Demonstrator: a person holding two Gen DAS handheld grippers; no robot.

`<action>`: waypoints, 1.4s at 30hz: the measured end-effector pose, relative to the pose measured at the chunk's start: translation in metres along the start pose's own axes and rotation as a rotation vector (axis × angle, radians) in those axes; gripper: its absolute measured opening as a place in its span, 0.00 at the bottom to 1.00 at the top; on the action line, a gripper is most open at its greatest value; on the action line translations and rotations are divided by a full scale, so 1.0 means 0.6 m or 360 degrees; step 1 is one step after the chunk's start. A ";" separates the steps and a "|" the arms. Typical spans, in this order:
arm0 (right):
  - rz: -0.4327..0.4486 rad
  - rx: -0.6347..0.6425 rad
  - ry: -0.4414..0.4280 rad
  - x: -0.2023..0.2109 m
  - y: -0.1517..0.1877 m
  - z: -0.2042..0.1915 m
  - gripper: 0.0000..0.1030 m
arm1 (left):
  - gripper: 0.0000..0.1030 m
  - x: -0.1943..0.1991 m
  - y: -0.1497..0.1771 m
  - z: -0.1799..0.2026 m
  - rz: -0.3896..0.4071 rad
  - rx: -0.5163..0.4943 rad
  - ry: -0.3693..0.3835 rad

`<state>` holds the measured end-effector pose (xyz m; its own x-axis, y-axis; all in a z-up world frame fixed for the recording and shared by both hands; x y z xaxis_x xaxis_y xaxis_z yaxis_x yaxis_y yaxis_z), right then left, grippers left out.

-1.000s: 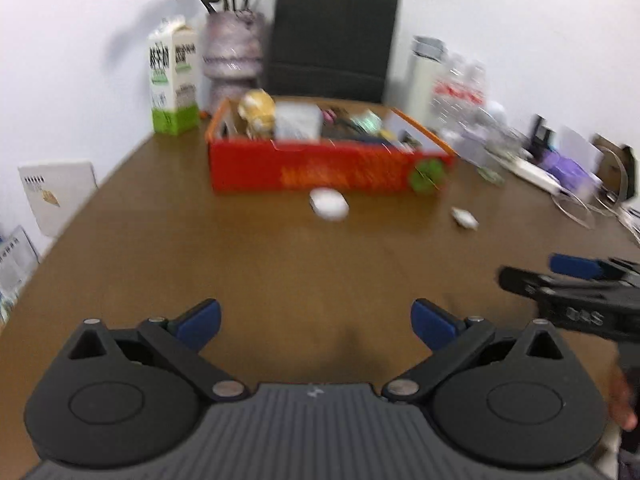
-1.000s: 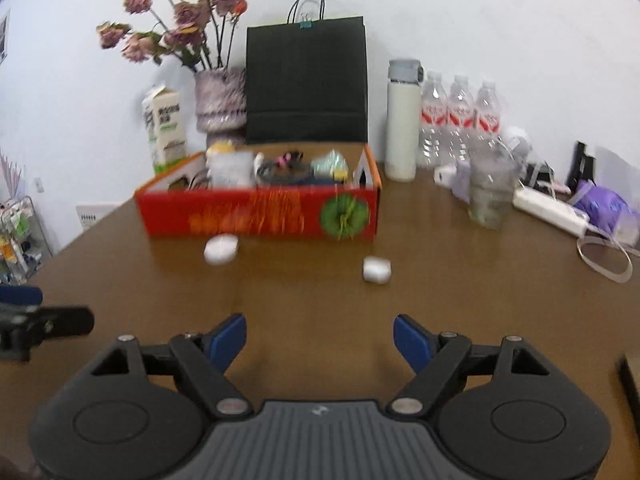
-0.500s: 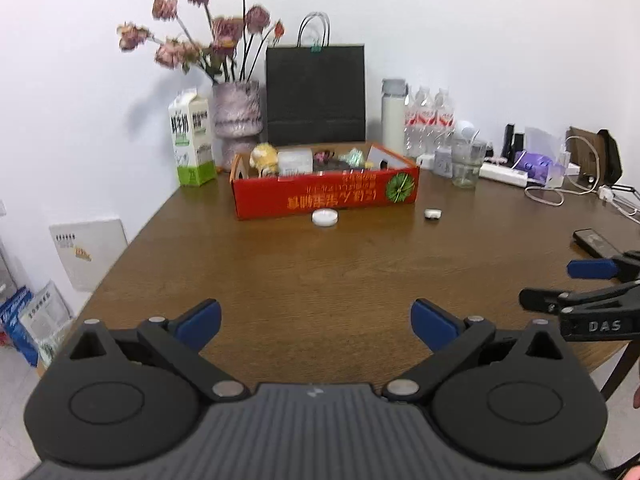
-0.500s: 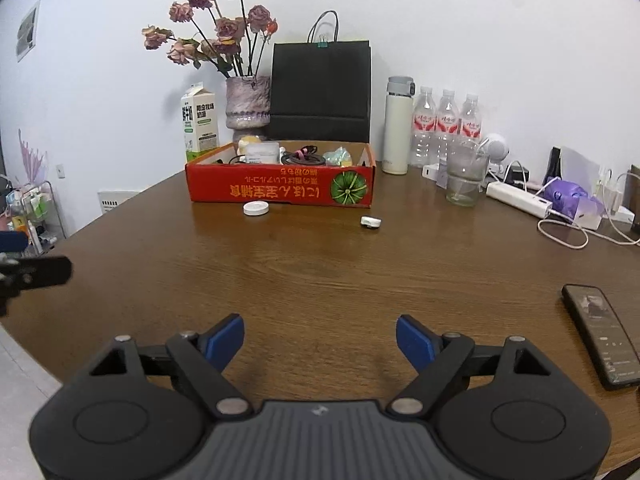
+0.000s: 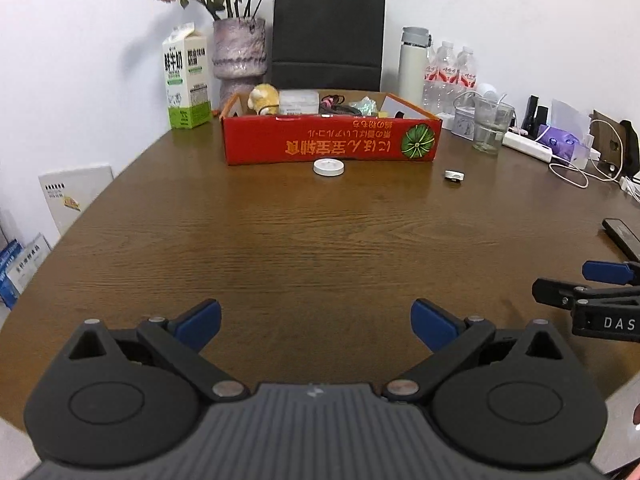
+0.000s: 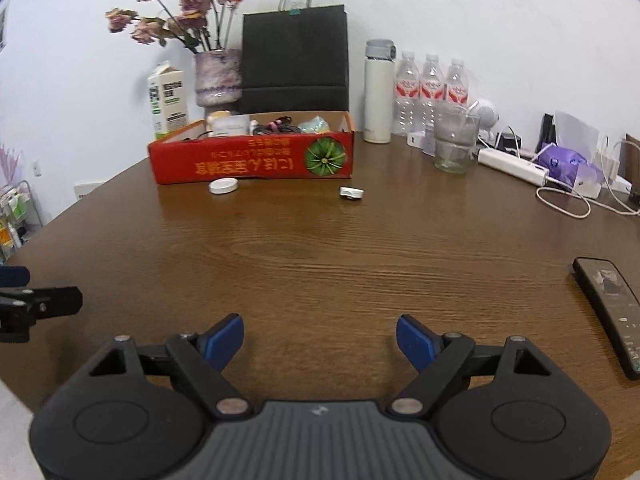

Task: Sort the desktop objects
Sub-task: 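Grasp the white round cap with the left tool while the right tool grasps the white earbud case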

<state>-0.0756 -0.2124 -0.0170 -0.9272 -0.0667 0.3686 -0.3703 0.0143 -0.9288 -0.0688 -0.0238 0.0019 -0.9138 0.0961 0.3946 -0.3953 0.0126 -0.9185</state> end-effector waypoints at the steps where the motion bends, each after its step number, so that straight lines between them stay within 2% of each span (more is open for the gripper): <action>1: 0.0000 -0.0003 0.0002 -0.006 0.000 0.002 0.81 | 1.00 -0.009 0.000 -0.002 -0.0011 0.0011 -0.0002; 7: -0.0040 -0.0004 0.0022 -0.055 -0.005 0.012 0.81 | 1.00 -0.062 -0.011 -0.010 -0.0042 0.0030 -0.0016; 17: -0.0014 -0.0001 0.0035 -0.153 -0.051 0.026 0.80 | 1.00 -0.153 -0.035 0.006 -0.0069 0.0026 0.0024; 24: 0.0003 0.0010 0.0007 -0.228 -0.092 0.034 0.75 | 1.00 -0.223 -0.080 0.008 -0.0032 0.0040 0.0043; 29: -0.0002 0.0026 0.0007 -0.290 -0.110 0.032 0.64 | 0.99 -0.280 -0.105 0.008 -0.0026 0.0072 0.0057; 33: -0.0037 -0.0004 0.0027 -0.326 -0.109 0.035 0.61 | 0.90 -0.324 -0.108 0.007 -0.0033 0.0115 0.0039; 38: -0.0067 -0.0057 0.0014 -0.352 -0.106 0.032 0.41 | 0.85 -0.366 -0.115 0.007 -0.0005 0.0107 0.0018; 39: -0.0061 -0.0055 0.0012 -0.355 -0.107 0.031 0.39 | 0.82 -0.375 -0.116 0.008 -0.0015 0.0103 0.0019; 41: -0.0053 -0.0039 0.0006 -0.361 -0.107 0.026 0.25 | 0.77 -0.388 -0.117 0.012 -0.0027 0.0119 0.0049; 42: -0.0048 -0.0035 0.0003 -0.361 -0.108 0.024 0.24 | 0.73 -0.394 -0.117 0.014 -0.0031 0.0133 0.0054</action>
<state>0.1501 -0.2131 -0.0375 -0.9157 -0.0656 0.3965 -0.3992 0.0340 -0.9163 0.1742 -0.0557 -0.0266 -0.9028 0.1305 0.4099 -0.4206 -0.0680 -0.9047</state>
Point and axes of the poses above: each gripper's, at about its wrist camera, not at the fingertips, and x roughly against the way its jaws point, z to its right, y to its underside, the point moved 6 cm from there along -x, roughly the way its jaws point, and after that the axes turned 14 degrees about z, right-handed, at the moved point
